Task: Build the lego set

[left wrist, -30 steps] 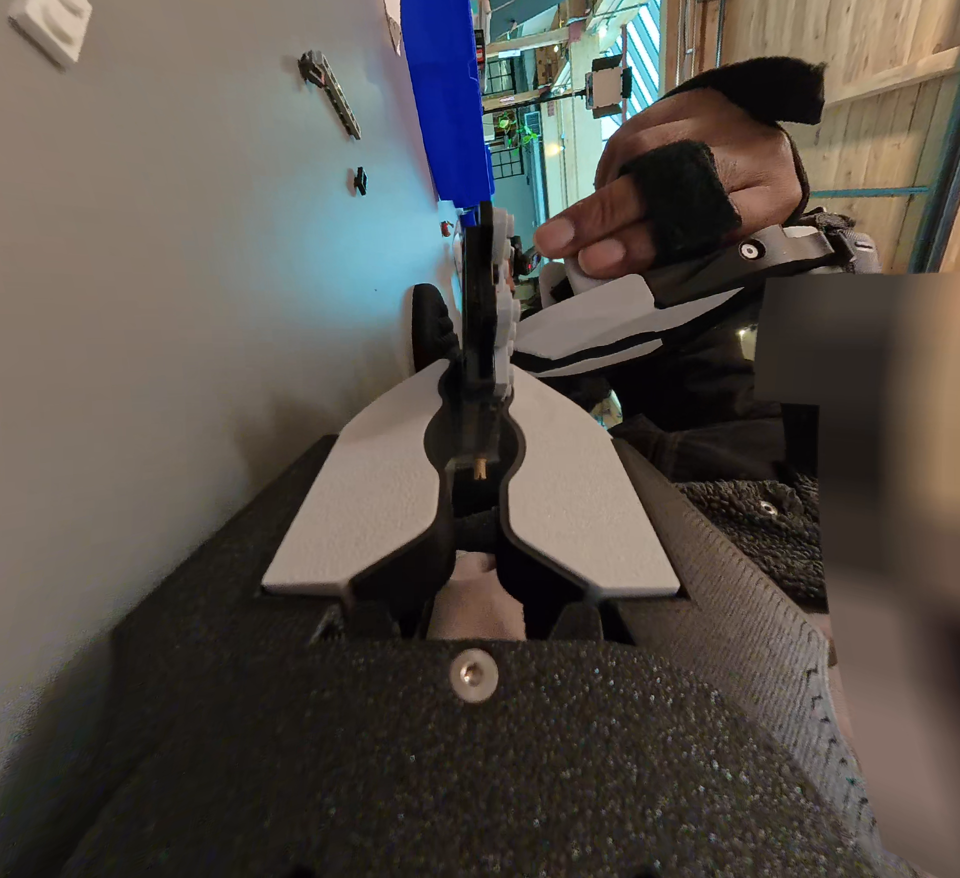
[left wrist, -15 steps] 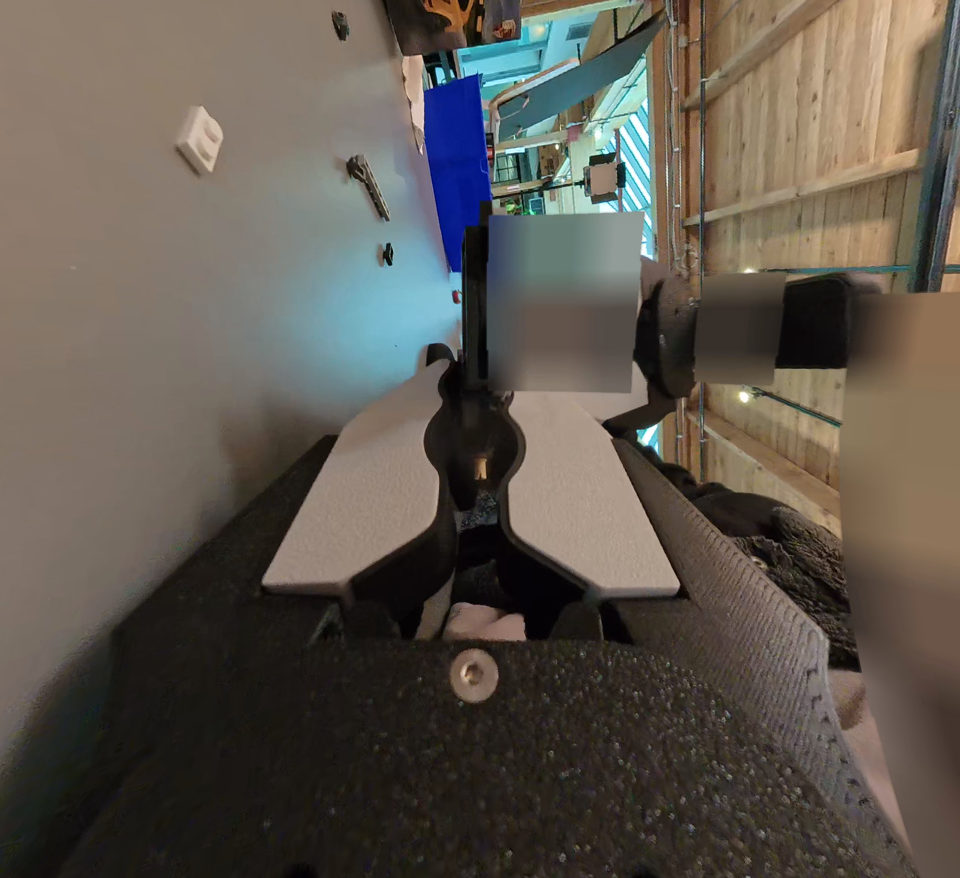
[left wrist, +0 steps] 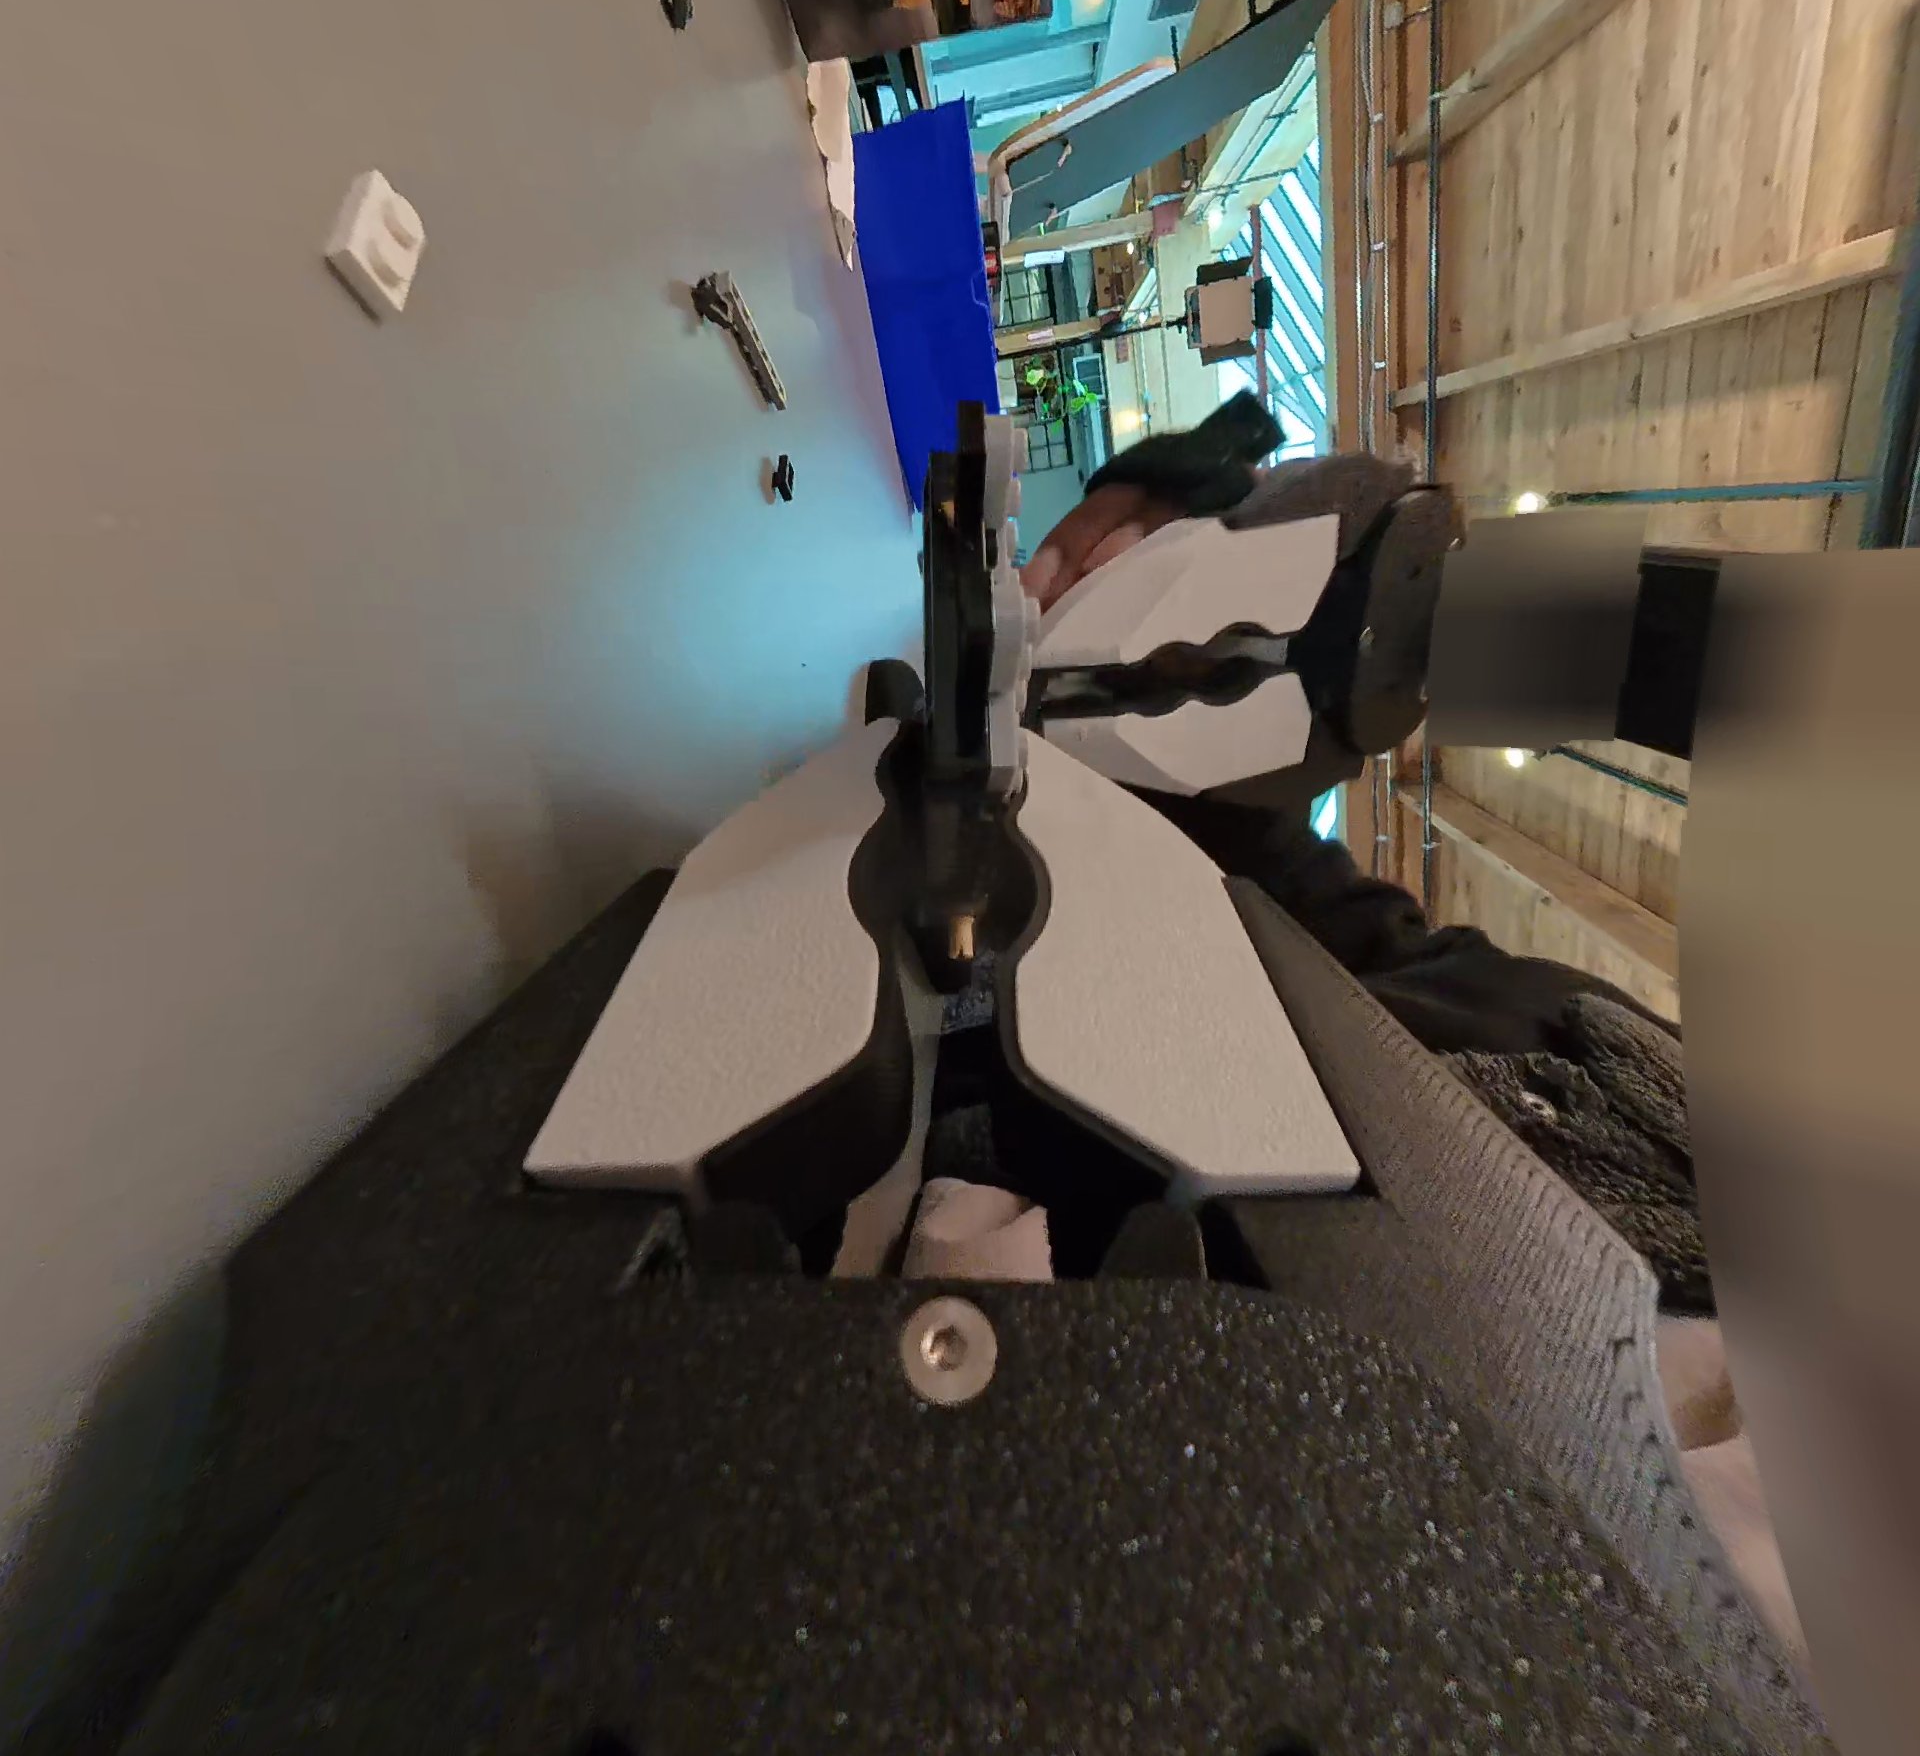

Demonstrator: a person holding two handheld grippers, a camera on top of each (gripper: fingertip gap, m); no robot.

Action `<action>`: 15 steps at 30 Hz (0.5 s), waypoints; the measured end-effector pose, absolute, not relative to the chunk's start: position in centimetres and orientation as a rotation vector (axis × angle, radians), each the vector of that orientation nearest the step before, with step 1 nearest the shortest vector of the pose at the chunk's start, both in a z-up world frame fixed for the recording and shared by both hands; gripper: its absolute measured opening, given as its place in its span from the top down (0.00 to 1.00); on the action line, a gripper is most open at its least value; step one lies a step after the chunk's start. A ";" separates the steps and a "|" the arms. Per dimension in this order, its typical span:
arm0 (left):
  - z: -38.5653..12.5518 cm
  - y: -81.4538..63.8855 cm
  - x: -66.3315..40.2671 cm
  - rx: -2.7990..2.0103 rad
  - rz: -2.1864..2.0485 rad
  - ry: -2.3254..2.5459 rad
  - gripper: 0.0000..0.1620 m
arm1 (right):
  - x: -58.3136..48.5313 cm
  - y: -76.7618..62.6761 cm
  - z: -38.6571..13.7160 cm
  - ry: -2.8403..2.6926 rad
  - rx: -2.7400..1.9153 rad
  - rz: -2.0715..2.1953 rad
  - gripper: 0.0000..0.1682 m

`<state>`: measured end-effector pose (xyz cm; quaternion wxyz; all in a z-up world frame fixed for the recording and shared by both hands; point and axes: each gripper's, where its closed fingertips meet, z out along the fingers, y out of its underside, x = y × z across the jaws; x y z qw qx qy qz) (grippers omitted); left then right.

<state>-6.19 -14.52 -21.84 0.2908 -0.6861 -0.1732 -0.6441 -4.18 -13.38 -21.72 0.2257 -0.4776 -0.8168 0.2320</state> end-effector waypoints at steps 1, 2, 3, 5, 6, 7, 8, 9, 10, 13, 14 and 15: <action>-21.9 -14.6 -5.9 -1.836 -1.728 -0.451 0.93 | -4.1 -13.2 -21.6 -2.317 -1.239 0.604 0.95; -21.9 -14.7 -5.7 -1.843 -1.737 -0.441 0.93 | -3.9 -13.3 -21.5 -2.391 -1.146 0.585 0.95; -21.9 -14.8 -5.5 -1.849 -1.746 -0.433 0.93 | -3.7 -13.7 -21.3 -2.465 -1.047 0.578 0.95; -22.0 -14.9 -5.3 -1.855 -1.760 -0.434 0.93 | -3.4 -13.9 -21.4 -2.610 -0.858 0.503 0.96; -22.1 -14.9 -5.2 -1.857 -1.766 -0.436 0.93 | -3.3 -14.1 -21.4 -2.669 -0.763 0.469 0.95; -22.1 -14.9 -5.2 -1.856 -1.770 -0.439 0.93 | -3.4 -14.3 -21.5 -2.710 -0.685 0.453 0.95; -22.1 -14.9 -5.2 -1.856 -1.772 -0.440 0.93 | -3.4 -14.5 -21.6 -2.747 -0.630 0.433 0.95; -22.1 -14.9 -5.2 -1.856 -1.773 -0.439 0.93 | -3.5 -14.5 -21.7 -2.780 -0.588 0.412 0.95; -22.0 -14.9 -5.2 -1.854 -1.777 -0.439 0.93 | -3.6 -14.6 -21.8 -2.802 -0.557 0.400 0.95; -22.0 -15.0 -5.1 -1.852 -1.787 -0.436 0.93 | -3.8 -14.4 -22.1 -2.851 -0.494 0.353 0.95; -21.9 -15.0 -5.1 -1.851 -1.792 -0.435 0.93 | -3.7 -14.3 -22.3 -2.867 -0.480 0.340 0.95; -21.9 -15.0 -5.0 -1.848 -1.799 -0.436 0.93 | -3.5 -14.2 -22.3 -2.879 -0.475 0.338 0.95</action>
